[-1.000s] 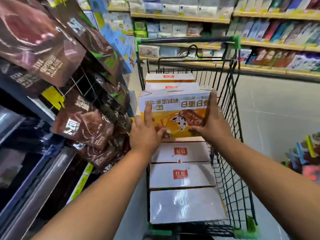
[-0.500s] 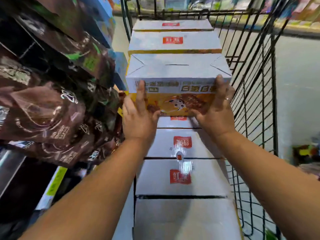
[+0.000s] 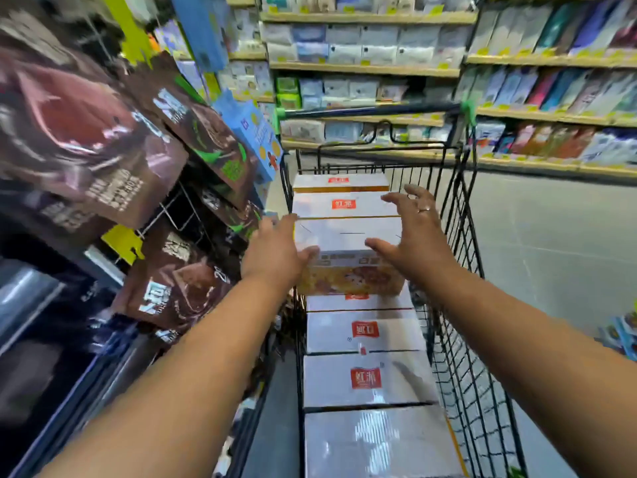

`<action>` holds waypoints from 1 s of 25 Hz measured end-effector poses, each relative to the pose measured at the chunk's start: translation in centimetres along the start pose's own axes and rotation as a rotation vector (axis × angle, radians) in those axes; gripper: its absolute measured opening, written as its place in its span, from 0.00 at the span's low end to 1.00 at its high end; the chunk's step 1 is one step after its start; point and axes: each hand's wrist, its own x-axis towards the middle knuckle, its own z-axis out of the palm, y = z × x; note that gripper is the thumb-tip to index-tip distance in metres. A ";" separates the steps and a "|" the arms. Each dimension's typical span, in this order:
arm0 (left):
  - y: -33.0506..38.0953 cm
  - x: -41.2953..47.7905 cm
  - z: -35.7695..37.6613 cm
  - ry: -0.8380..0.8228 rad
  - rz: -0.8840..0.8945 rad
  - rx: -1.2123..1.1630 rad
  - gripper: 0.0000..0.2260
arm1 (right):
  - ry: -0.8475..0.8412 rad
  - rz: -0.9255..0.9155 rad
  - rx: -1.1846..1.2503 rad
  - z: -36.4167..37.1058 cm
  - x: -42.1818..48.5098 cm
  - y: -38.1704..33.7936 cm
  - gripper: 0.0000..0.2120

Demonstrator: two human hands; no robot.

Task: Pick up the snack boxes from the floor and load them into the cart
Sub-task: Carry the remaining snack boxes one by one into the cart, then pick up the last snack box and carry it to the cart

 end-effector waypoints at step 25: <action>9.2 -43.3 -39.3 0.770 -0.324 0.117 0.33 | -0.370 -1.006 0.242 -30.5 -21.2 -33.1 0.35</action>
